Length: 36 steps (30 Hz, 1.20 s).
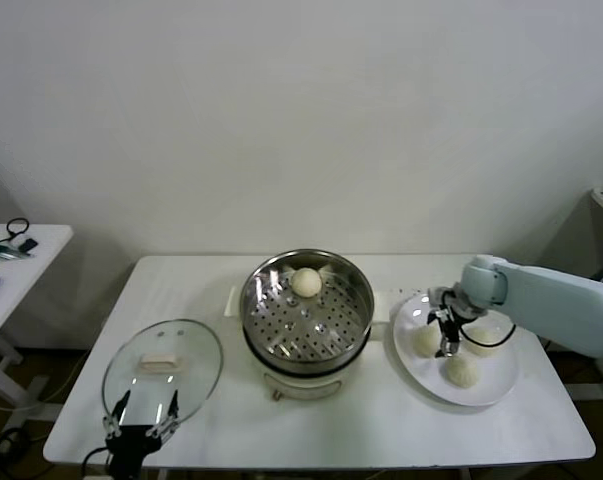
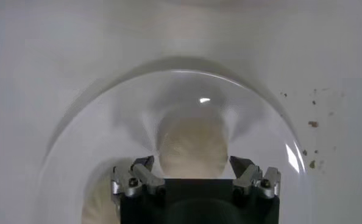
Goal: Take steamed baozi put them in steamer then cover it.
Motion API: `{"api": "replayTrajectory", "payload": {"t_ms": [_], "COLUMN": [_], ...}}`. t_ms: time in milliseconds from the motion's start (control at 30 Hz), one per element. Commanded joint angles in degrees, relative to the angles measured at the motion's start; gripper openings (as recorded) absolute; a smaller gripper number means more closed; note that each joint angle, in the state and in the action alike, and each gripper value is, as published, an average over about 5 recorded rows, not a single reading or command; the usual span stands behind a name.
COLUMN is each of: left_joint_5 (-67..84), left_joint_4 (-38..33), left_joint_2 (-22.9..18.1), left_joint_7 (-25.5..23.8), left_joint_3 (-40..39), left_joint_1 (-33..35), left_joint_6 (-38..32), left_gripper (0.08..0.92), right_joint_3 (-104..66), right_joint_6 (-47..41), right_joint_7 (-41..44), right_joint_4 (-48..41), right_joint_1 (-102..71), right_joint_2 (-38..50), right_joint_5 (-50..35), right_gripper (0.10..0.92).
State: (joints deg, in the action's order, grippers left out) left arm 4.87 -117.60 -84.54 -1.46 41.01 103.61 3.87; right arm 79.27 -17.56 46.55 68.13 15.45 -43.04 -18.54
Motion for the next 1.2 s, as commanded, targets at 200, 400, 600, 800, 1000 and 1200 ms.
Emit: {"api": "replayTrajectory", "payload": {"t_ms": [200,400,600,800,1000,1200], "left_joint_5": [-0.17,-0.49,-1.11,-1.43,-1.49,-1.43], "left_joint_4": [-0.19,-0.28,-0.31,-0.69,-0.88,-1.01], "left_joint_2": [0.04,-0.10,-0.28,-0.36,-0.18,0.08], "left_joint_7": [0.01,0.05,0.12,0.13,0.02,0.02], "left_joint_3": [-0.10,-0.24,-0.81,-1.08,-1.23,-1.75], "left_joint_1": [0.03,0.02,0.31,0.66,0.39,0.09], "left_joint_6": [-0.04,-0.07,-0.57,-0.76,-0.61,-0.57], "left_gripper": [0.823,0.823,0.823,0.823,0.823,0.823], "right_joint_3": [-3.55,-3.46,-2.81,5.49,18.74,17.18], "right_joint_6": [-0.64,-0.60,-0.40,0.85,1.80,-1.59], "right_joint_7": [-0.28,0.37,0.80,2.85,6.64,5.16], "right_joint_4": [-0.91,-0.13,0.92,4.75,9.67,15.83], "right_joint_1": [-3.04,-1.82,2.31,16.95,41.66,52.31], "right_joint_2": [0.34,1.03,1.50,2.44,-2.13,-10.45], "right_joint_5": [1.16,0.86,-0.96,-7.77,-20.94,-33.88], "right_gripper": [0.778,0.661,0.637,0.636,0.636,0.636]}}
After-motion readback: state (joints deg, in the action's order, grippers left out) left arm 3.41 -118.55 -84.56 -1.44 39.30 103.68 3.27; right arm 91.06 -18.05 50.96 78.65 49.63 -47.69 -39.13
